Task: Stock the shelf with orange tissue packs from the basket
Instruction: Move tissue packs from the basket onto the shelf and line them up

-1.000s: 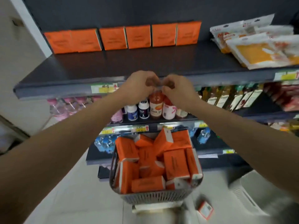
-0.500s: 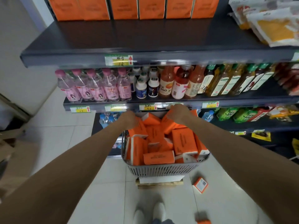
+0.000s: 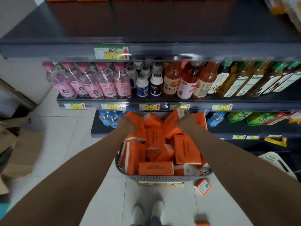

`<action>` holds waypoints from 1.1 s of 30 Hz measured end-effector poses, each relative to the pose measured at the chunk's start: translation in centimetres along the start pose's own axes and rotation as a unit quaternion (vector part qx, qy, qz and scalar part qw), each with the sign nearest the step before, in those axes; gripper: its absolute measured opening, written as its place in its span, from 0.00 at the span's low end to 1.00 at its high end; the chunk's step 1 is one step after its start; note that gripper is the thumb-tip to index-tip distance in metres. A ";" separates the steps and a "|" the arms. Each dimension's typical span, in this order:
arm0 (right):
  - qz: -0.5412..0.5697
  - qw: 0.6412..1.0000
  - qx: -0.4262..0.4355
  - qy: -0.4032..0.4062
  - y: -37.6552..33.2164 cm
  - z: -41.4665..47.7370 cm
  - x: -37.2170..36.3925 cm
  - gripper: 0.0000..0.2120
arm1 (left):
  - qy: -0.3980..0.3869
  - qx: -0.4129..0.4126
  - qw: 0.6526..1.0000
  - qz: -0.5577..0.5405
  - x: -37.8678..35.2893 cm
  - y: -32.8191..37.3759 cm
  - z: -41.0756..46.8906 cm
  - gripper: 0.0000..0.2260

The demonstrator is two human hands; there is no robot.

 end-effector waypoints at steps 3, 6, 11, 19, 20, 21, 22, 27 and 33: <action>0.015 1.000 0.019 -0.017 -1.0 0.0 1.3 0.02 | -0.001 -0.038 0.997 0.069 1.7 1.5 0.2 0.17; 0.009 0.996 0.077 -0.037 -3.7 -2.0 3.5 0.12 | -0.008 -0.069 0.991 0.117 4.1 3.1 -1.0 0.20; -0.032 0.984 0.171 -0.038 -8.6 -6.2 7.2 0.14 | 0.044 -0.122 0.981 0.145 9.1 6.0 -4.4 0.19; 0.032 0.951 0.306 0.027 -17.0 -14.5 13.9 0.09 | 0.171 -0.198 0.960 0.099 19.7 8.5 -11.3 0.25; 0.039 0.946 0.319 0.037 -18.1 -15.2 14.5 0.09 | 0.189 -0.204 0.956 0.093 21.2 8.6 -11.8 0.25; 0.050 0.940 0.334 0.049 -19.4 -15.8 15.2 0.11 | 0.204 -0.210 0.952 0.091 22.6 8.7 -12.3 0.24; 0.064 0.934 0.347 0.059 -20.6 -16.4 15.7 0.13 | 0.220 -0.216 0.947 0.086 23.9 8.7 -12.6 0.24; 0.107 0.908 0.394 0.090 -26.8 -18.4 16.8 0.17 | 0.289 -0.225 0.929 0.049 30.1 8.5 -11.9 0.21; 0.000 0.883 0.438 0.167 -35.4 -18.2 16.2 0.18 | 0.319 -0.236 0.918 -0.015 38.1 6.9 -6.6 0.20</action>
Point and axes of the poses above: each hand's wrist, its own z-axis towards the middle knuckle, its own x-axis out of the back of the hand, y = z × x, the point moved 5 cm from there along z, towards the middle knuckle, and after that the axes turned 7 degrees about -x, right-handed, at the moved point
